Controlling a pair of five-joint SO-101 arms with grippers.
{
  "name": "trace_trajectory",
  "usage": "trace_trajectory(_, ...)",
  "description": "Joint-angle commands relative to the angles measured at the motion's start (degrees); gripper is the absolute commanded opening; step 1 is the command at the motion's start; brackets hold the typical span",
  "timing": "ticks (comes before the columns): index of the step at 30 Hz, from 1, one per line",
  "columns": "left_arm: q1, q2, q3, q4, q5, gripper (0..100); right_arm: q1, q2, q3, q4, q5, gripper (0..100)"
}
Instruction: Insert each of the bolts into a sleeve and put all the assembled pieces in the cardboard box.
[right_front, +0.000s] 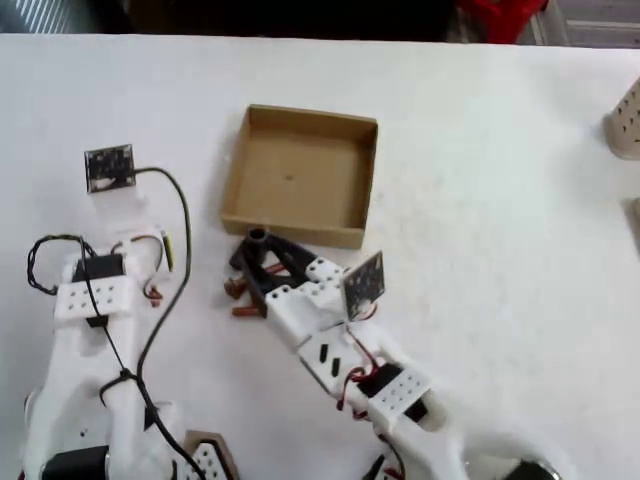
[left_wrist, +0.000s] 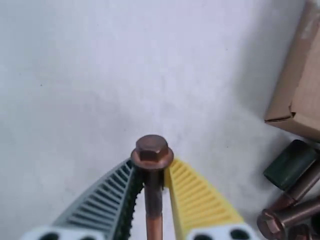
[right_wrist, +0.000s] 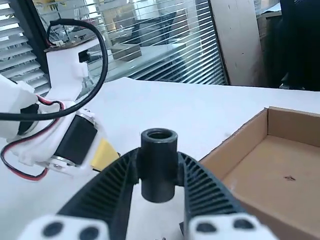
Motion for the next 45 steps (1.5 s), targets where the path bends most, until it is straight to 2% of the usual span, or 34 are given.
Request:
trace_trajectory(1, -0.5, -2.4, -0.4, -1.6, 0.5, 2, -0.2, 10.0, -1.0, -14.1, -0.4, 1.8)
trace_trajectory(10, -0.5, -2.4, -0.1, -4.7, 0.5, 2, -0.4, 42.0, -8.8, -40.0, -0.4, 1.8)
trace_trajectory(16, -0.5, -2.4, -0.1, -6.5, 0.5, 2, -2.8, 55.0, -12.0, -48.7, -0.4, 1.8)
trace_trajectory(26, 2.9, -2.5, -0.3, -19.3, 0.5, 2, -3.2, 56.0, -11.9, -49.3, 1.7, 1.7)
trace_trajectory(31, 6.5, -3.7, -0.3, -20.7, 0.5, 2, -3.2, 56.0, -11.9, -48.7, 1.8, 1.7)
trace_trajectory(39, 11.2, -25.7, 7.6, -20.6, 0.5, 2, -2.9, 56.0, -12.6, -46.1, 1.9, 1.7)
trace_trajectory(45, 17.1, -40.1, 16.9, -28.2, 1.0, 2, -3.2, 56.0, -12.0, -46.2, 1.9, 1.7)
